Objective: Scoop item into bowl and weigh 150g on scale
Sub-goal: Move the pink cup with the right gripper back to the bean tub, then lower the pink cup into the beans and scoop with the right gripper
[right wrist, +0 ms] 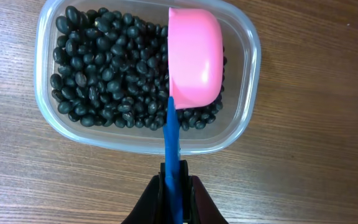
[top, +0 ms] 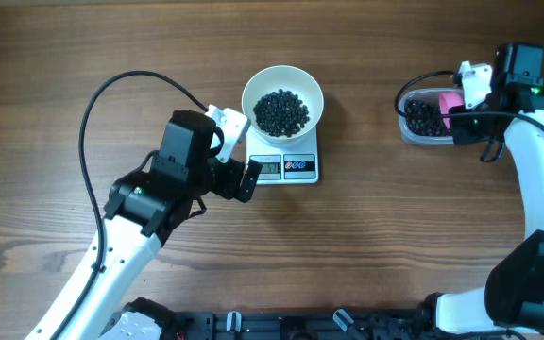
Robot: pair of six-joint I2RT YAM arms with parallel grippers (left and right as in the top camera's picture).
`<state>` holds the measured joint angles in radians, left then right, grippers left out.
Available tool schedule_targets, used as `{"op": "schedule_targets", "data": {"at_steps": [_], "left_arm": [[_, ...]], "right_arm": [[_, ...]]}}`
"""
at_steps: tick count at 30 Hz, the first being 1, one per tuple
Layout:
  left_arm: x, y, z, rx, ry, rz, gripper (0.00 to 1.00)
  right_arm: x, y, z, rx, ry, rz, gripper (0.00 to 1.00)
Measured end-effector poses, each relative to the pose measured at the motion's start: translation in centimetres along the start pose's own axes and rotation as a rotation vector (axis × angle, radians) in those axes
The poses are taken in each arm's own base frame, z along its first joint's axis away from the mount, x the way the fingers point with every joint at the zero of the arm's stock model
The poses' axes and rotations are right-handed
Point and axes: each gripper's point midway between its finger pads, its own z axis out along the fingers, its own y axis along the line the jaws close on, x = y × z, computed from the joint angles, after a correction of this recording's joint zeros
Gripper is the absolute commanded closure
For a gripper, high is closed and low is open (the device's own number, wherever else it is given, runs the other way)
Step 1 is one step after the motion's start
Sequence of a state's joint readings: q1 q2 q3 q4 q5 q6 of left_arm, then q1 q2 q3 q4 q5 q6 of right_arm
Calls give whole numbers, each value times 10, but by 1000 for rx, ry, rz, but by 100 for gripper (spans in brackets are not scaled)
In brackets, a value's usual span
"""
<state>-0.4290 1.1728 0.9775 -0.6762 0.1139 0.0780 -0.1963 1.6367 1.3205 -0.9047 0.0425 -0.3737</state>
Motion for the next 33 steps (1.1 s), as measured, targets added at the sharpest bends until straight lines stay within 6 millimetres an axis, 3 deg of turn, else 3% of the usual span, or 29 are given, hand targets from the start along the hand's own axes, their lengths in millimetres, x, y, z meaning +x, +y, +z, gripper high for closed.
{"op": "schedule_targets", "data": {"at_steps": [9,27,33], "left_arm": [[0,0,0,0,0,0,0],[0,0,0,0,0,0,0],[0,0,0,0,0,0,0]], "right_arm": [[0,22,10,-127,4,2,96],[2,29,11,-172,12,7,96],[-1,40,8,-242,-9,13,96]]}}
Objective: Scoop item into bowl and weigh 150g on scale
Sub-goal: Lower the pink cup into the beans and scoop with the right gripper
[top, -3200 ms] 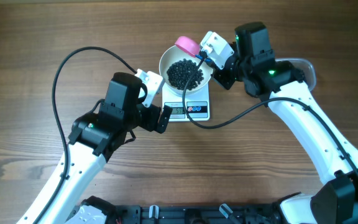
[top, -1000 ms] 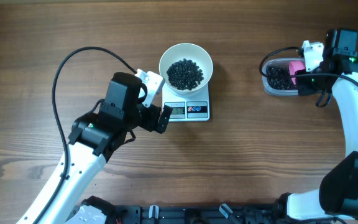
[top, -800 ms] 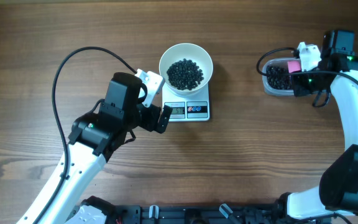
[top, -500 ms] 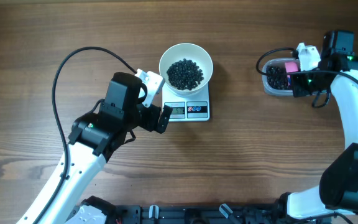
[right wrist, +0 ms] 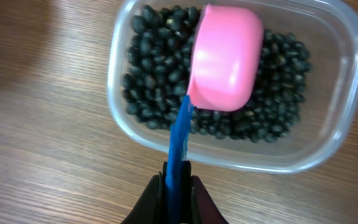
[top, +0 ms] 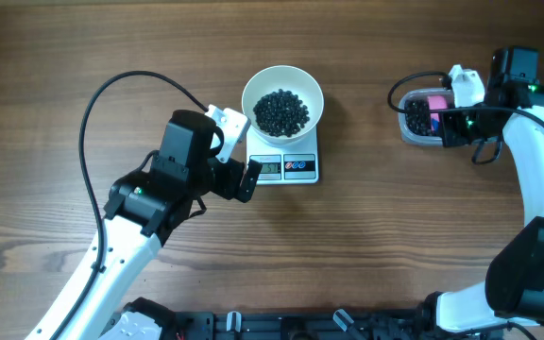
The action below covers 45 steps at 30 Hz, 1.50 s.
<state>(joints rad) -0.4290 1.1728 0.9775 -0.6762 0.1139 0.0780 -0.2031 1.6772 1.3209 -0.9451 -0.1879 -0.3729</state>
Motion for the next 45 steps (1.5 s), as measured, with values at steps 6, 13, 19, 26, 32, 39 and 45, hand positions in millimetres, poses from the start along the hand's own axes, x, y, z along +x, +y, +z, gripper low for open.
{"op": "schedule_targets", "data": {"at_steps": [6,13,19,26,32,39,45], "left_arm": [[0,0,0,0,0,0,0],[0,0,0,0,0,0,0],[0,0,0,0,0,0,0],[0,0,0,0,0,0,0],[0,0,0,0,0,0,0],[0,0,0,0,0,0,0],[0,0,0,0,0,0,0]], "right_arm": [[0,2,-1,-29,-9,10,96],[8,-5,-5,-75,-13,69,96],[12,-3,-11,-175,-41,94,96],[12,-3,-13,-202,-54,102,96],[14,-11,-16,-209,-71,132,96],[16,-18,-19,-225,-91,164,96],[15,-15,-19,-239,-96,165,96]]}}
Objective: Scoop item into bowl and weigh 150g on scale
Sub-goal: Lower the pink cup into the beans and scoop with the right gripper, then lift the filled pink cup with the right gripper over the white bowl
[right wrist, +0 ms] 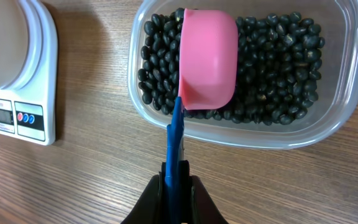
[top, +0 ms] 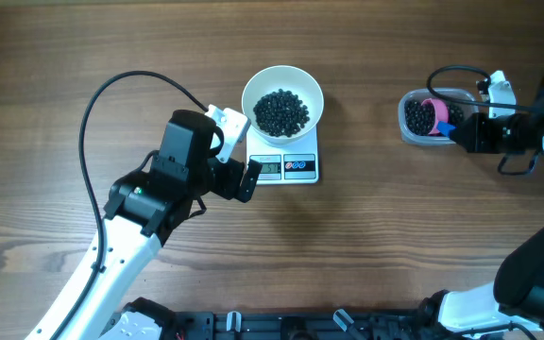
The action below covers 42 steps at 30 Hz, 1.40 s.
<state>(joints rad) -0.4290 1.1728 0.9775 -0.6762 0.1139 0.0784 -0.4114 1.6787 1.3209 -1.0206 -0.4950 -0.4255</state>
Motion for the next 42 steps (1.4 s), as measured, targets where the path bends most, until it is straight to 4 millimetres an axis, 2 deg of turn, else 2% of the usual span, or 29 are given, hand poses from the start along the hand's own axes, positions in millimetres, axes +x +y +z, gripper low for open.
{"op": "schedule_targets", "data": {"at_steps": [11,17,25,33,42], "left_arm": [[0,0,0,0,0,0,0],[0,0,0,0,0,0,0],[0,0,0,0,0,0,0],[0,0,0,0,0,-1,0],[0,0,0,0,0,0,0]], "right_arm": [[-6,6,1,-50,-30,6,96],[-5,0,-2,-50,-40,50,96],[-1,-9,-14,-97,-70,229,96],[-5,-20,-31,-179,-146,451,96],[-10,-29,-54,-299,-241,609,96]]}}
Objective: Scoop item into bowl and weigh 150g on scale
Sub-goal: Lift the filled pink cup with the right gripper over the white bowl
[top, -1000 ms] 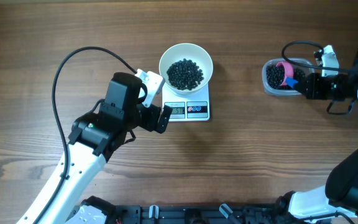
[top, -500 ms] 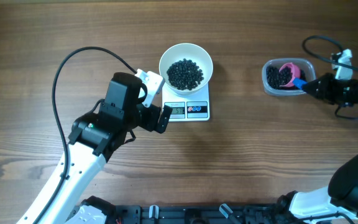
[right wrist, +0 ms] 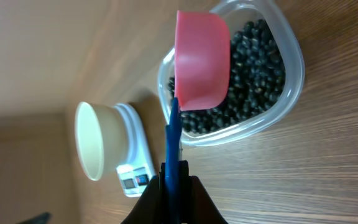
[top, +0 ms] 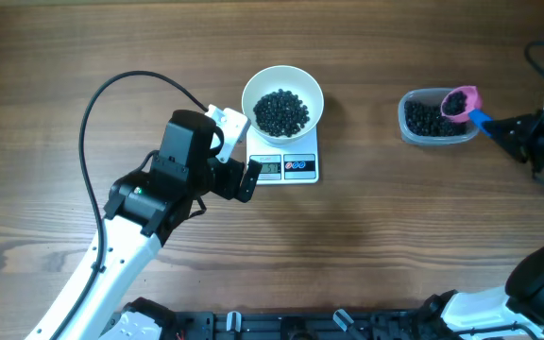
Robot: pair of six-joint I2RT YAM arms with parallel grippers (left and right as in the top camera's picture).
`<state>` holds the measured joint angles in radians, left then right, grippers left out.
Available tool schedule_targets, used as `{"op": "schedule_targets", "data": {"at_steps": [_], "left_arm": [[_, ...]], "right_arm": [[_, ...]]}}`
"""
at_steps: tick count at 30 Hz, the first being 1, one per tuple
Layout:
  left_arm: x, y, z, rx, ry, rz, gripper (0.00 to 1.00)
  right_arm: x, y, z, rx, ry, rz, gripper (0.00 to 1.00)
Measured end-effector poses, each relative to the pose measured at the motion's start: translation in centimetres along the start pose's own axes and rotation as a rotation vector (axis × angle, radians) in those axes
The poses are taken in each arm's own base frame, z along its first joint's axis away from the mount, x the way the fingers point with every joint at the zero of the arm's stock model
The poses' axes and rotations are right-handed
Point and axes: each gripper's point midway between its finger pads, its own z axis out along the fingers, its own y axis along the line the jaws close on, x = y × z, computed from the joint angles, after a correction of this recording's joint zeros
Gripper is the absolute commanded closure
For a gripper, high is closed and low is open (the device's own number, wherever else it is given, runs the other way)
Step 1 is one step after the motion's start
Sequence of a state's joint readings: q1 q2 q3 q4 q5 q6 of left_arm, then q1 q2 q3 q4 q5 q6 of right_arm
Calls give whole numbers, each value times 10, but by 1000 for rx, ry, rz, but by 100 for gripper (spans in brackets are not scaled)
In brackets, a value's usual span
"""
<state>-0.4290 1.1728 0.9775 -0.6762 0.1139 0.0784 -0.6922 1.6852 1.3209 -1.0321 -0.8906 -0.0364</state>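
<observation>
A white bowl (top: 282,99) of black beans sits on the white scale (top: 284,166), also seen from the side as bowl (right wrist: 91,140) and scale (right wrist: 135,162). The clear tub of beans (top: 433,120) stands at the right, tub (right wrist: 247,93). My right gripper (top: 503,127) is shut on the blue handle of the pink scoop (top: 459,101), which holds beans and is lifted over the tub's right end; in the wrist view the scoop (right wrist: 201,59) shows its underside and the gripper (right wrist: 176,186) clamps the handle. My left gripper (top: 250,179) hangs beside the scale's left edge.
A black cable (top: 121,90) loops over the table at the left behind the left arm. Bare wood lies between the scale and the tub and along the front of the table.
My right gripper has drawn back to the right and turned the scoop, which is now raised over the tub's right end with beans in it. The left arm has not moved.
My right gripper held the pink scoop mouth-down over the beans in the tub, first from the tub's right, then further over it. It then shifted right with the scoop low in the beans. Now the scoop is up, loaded with beans. The left arm stayed still.
</observation>
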Motion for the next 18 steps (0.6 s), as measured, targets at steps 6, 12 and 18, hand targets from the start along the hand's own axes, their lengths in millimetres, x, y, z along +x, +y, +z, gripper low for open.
{"op": "schedule_targets", "data": {"at_steps": [6,12,18], "left_arm": [[0,0,0,0,0,0,0],[0,0,0,0,0,0,0],[0,0,0,0,0,0,0]], "right_arm": [[-4,23,-7,-157,-21,32,96],[-7,48,-11,-300,-28,28,96],[-3,71,-5,-387,0,-10,96]]}}
